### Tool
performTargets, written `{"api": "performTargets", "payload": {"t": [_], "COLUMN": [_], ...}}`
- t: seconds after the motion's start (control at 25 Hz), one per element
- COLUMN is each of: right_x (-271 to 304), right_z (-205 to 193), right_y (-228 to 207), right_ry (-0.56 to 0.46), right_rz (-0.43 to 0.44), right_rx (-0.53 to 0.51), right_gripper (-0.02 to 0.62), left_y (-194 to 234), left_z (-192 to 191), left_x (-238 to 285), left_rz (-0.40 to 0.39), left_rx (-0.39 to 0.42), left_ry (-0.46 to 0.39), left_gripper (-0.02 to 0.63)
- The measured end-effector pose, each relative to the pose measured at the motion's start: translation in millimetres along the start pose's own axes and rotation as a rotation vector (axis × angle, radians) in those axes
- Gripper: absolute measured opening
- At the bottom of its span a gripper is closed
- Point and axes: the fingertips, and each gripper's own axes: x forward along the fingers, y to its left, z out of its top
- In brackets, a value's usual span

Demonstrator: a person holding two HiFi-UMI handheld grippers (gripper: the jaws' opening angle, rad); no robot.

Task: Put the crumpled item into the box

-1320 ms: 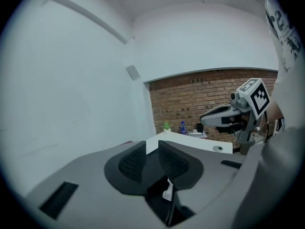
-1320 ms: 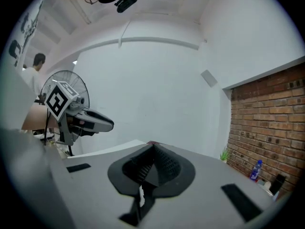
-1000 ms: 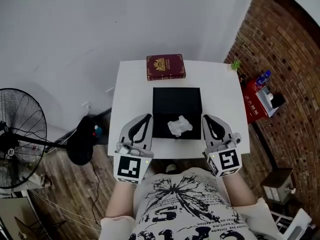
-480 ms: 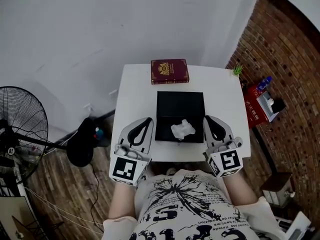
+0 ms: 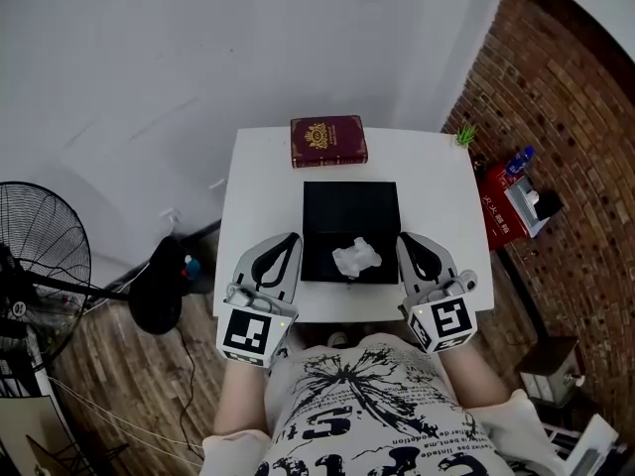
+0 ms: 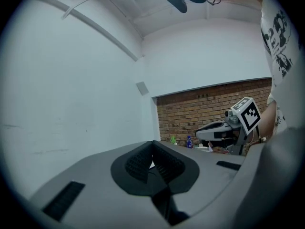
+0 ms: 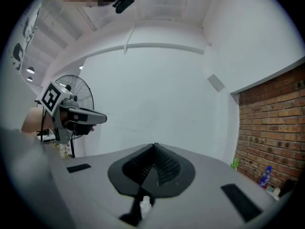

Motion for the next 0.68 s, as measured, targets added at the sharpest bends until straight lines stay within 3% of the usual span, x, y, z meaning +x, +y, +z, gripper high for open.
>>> {"api": "performTargets", "payload": {"t": [0.12,0.36,0.48,0.68], "right_x": [1.8,2.5,2.2,2.0], "right_z": [0.2,-2.7,-5.3,-7.8], "right_y": [0.7,-3.9,-7.9,-8.2], "right_ry": [0.006,0.016,0.019,0.019], "right_rz": [0.008,0.027,0.022,0.037], "right_rx": [-0.021,-0.022,-0.012,-0.018], "right_gripper": [0.012,0.012,0.012,0.012], "left_y": [-0.7,-6.0,-6.3,-1.7], "left_z": [-5.5,3.8,0.2,-5.3], "left_x": [1.2,11.2,12.7,11.5], "left_rz": [-0.009,0.002,0.004,0.013], "left_rx": [0.023,0.001,-0.034,-0.027], "left_ry": [0.067,-0.009,0.02,0.066], "left_gripper": [0.014,0.014,0.014,0.014]}}
